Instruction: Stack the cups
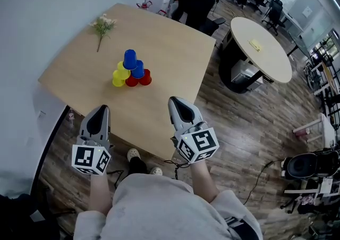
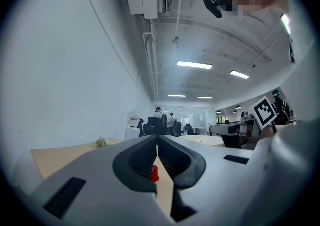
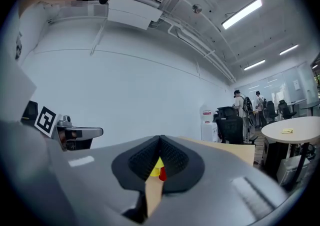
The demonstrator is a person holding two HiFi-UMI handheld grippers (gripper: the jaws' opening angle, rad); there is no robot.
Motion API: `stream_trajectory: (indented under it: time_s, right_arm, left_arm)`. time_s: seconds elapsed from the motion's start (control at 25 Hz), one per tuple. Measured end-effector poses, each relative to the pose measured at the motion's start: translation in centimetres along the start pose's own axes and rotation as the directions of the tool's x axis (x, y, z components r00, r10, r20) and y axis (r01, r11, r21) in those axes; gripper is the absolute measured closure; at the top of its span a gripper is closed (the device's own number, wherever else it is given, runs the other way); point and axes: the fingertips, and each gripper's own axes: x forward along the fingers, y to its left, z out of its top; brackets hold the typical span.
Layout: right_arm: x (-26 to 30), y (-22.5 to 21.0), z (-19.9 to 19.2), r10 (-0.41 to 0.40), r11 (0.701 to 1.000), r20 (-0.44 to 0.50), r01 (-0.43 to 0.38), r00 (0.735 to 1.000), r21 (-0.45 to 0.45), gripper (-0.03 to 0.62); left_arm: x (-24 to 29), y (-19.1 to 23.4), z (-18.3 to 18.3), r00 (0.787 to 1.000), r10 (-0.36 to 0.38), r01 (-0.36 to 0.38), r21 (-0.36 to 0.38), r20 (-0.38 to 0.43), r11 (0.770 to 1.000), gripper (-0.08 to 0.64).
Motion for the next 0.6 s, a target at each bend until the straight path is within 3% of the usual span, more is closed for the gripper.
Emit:
stream_trajectory:
  time_s: [0.6]
  right_arm:
    - [-2.5,0.5,0.9,-0.019,0.999,0.051,0.021,0.998,-0.031,0.58]
  left_arm:
    - [-1.2,-1.5,0.4,1.0,0.008,-0.008,-0.012,0.025,1.0,0.543]
